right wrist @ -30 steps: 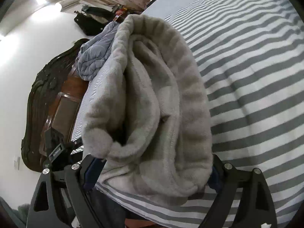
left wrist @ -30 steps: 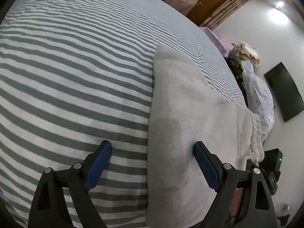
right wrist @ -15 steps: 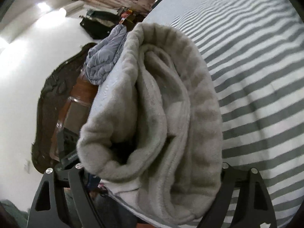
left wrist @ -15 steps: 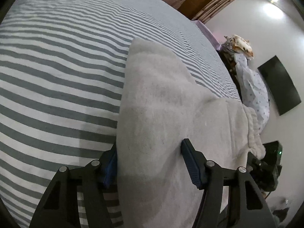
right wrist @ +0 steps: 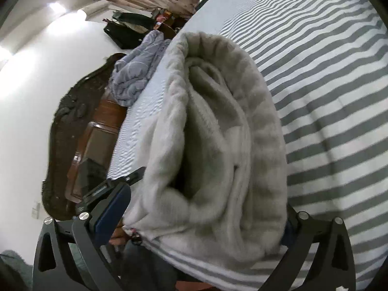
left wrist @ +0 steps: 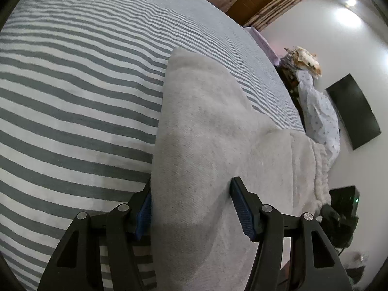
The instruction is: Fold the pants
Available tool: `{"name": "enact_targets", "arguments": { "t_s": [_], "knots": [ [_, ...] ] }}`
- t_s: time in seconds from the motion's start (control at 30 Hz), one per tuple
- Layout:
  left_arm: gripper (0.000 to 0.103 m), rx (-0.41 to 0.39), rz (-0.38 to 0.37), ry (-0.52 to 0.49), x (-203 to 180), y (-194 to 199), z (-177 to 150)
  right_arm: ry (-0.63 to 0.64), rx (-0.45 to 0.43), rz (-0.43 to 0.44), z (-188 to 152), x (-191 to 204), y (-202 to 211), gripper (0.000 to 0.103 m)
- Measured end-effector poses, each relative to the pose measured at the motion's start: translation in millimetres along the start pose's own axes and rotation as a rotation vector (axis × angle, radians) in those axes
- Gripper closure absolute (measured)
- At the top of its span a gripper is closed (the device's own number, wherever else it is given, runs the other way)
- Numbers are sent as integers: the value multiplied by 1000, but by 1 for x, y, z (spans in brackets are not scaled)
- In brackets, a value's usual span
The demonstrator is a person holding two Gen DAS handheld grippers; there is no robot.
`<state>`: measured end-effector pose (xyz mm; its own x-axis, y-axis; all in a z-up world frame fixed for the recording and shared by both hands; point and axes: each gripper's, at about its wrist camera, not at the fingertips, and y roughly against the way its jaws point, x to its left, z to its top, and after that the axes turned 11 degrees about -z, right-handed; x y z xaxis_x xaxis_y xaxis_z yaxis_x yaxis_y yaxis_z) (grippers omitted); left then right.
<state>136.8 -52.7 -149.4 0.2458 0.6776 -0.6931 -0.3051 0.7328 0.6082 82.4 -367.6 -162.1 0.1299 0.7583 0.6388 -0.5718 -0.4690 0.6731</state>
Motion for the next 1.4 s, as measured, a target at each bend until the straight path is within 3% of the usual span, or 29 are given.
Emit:
{"name": "enact_targets", "arguments": {
  "t_s": [0.13, 0.27, 0.37, 0.67, 1.0, 1.4],
  "knots": [
    [43, -5, 51, -40, -10, -2, -4, 7, -10, -51, 11, 2, -17, 11],
    [42, -10, 112, -83, -19, -4, -8, -24, 2, -94, 18, -3, -17, 38],
    [44, -11, 166, -128, -31, -6, -13, 4, 4, -135, 17, 2, -14, 45],
    [63, -8, 232, -191, -55, -3, -15, 24, -7, -171, 24, 37, -3, 57],
    [68, -55, 206, -216, -73, 21, -3, 85, -23, -126, 43, 82, 13, 60],
    [68, -191, 257, -245, -65, 79, 72, 141, -35, -31, 97, 150, -25, 61]
  ]
}}
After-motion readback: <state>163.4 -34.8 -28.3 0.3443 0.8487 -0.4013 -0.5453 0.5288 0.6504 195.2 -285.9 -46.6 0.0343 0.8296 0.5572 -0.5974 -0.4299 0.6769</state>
